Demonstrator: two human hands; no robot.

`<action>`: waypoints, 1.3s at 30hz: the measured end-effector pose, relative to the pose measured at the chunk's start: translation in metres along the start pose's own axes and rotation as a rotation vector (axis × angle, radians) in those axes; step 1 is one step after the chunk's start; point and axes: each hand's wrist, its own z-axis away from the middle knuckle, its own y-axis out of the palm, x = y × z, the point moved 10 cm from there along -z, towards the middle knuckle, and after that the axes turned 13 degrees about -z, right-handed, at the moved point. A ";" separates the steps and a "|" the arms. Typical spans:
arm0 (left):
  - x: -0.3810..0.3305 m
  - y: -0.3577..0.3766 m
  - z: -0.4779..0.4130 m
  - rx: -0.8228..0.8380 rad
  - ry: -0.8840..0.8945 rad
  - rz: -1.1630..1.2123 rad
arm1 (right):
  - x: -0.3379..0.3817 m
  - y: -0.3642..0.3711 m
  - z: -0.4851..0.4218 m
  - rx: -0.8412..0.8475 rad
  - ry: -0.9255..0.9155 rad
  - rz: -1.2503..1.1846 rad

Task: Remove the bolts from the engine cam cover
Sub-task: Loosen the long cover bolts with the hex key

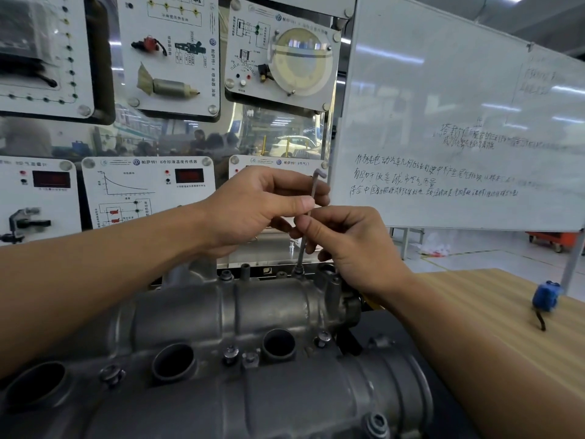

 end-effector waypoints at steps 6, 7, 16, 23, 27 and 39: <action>-0.004 -0.002 0.001 -0.060 0.026 -0.050 | -0.001 0.002 0.003 0.068 0.036 -0.003; -0.005 -0.002 0.001 -0.073 0.031 -0.057 | -0.001 0.002 0.003 0.065 0.037 -0.001; -0.007 -0.007 0.000 -0.153 0.046 -0.064 | 0.002 -0.006 0.003 -0.026 0.010 -0.092; -0.010 -0.013 0.001 -0.207 0.097 -0.079 | 0.000 -0.002 0.001 -0.023 -0.011 -0.078; -0.004 -0.011 0.000 -0.164 0.063 -0.052 | -0.002 0.000 0.001 0.014 0.011 -0.026; -0.007 -0.002 0.001 -0.058 0.042 -0.020 | -0.004 0.010 0.004 0.161 0.095 -0.024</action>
